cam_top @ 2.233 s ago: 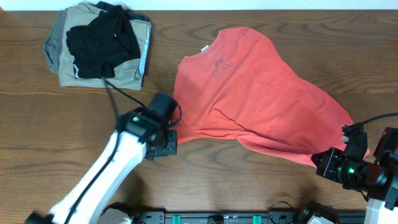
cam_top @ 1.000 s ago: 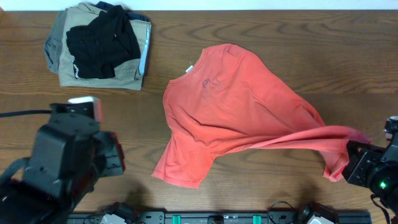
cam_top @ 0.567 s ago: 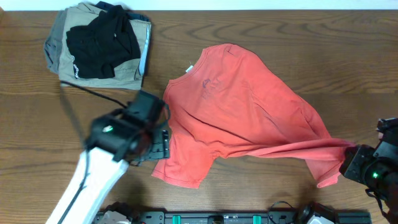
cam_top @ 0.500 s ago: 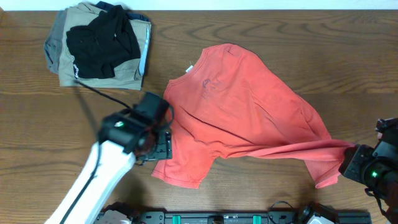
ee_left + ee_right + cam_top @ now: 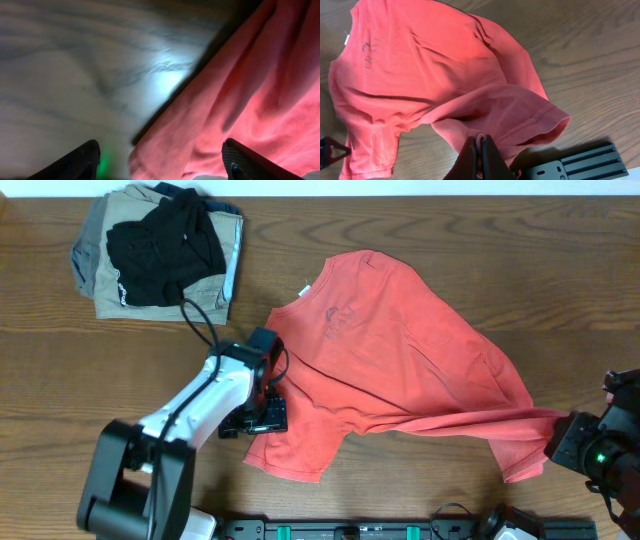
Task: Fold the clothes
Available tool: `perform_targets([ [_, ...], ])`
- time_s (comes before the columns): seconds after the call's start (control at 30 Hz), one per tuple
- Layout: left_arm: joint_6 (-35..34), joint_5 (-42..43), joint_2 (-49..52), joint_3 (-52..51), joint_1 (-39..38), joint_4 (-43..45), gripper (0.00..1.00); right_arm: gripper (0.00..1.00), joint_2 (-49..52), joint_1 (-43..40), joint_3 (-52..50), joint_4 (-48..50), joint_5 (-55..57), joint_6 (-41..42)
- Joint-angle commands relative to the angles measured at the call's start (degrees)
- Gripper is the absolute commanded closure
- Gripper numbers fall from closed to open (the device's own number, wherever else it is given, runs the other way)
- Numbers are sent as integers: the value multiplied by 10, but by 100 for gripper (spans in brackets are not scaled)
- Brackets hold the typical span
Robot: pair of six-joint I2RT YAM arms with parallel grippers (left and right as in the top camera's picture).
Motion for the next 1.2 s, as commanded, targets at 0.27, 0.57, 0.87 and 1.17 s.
perform_targets([
  [0.27,22,32,37,-30,1,22,30,99,-1,-2,-2,5,1,4],
  [0.57,20,22,37,-55,6,56,56,99,-1,-2,-2,5,1,4],
  [0.87,19,19,30,-50,48,43,94,98,-1,-2,-2,4,1,4],
  [1.17,-6,-79,-76,6,184,-74,94,99,-1,-2,-3,5,-1,7],
])
